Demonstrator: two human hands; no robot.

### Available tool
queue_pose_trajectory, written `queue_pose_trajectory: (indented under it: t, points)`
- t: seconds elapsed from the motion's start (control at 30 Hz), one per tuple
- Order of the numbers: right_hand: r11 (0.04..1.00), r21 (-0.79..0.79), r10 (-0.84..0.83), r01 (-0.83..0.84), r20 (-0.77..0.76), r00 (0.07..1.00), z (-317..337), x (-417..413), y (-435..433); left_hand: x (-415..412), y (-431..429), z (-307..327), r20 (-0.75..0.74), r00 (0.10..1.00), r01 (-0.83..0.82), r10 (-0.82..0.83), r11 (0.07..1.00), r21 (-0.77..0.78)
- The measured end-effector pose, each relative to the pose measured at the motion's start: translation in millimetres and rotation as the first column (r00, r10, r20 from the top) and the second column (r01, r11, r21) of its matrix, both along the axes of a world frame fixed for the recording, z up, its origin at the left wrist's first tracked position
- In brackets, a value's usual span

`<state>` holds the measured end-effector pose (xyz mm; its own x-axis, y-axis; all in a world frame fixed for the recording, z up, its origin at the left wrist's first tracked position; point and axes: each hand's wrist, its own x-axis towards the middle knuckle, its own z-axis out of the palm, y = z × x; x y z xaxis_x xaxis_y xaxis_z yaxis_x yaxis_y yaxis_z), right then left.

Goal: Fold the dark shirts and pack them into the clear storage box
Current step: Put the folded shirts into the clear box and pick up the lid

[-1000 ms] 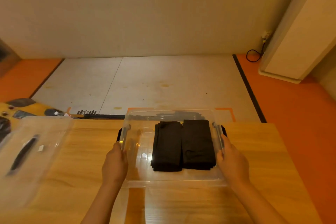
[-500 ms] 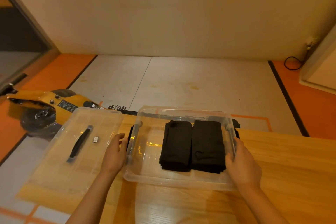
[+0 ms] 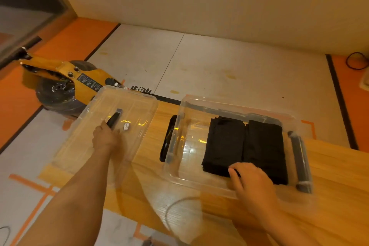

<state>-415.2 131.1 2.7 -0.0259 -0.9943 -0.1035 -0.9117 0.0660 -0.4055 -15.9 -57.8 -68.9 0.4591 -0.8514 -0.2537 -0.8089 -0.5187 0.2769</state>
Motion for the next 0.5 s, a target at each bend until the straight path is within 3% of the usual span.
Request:
queue_pose_trajectory:
  t: [0.23, 0.4, 0.5]
  points:
    - [1.0, -0.019, 0.015, -0.017, -0.096, 0.995, -1.3, -1.0, 1.3, 2.4, 9.3, -8.0, 0.196, 0.976, 0.094, -0.091, 0.996, -0.005]
    - [0.998, 0.006, 0.058, -0.058, -0.071, 0.996, 1.7, -2.0, 0.4, 13.8, 14.2, 11.8, 0.296, 0.955, 0.094, -0.029, 0.974, -0.206]
    - [0.997, -0.031, 0.072, -0.074, -0.068, 0.995, -0.2, -2.5, 2.6, 7.9, 13.1, 47.1, 0.355, 0.932, 0.196, -0.069, 0.922, -0.335]
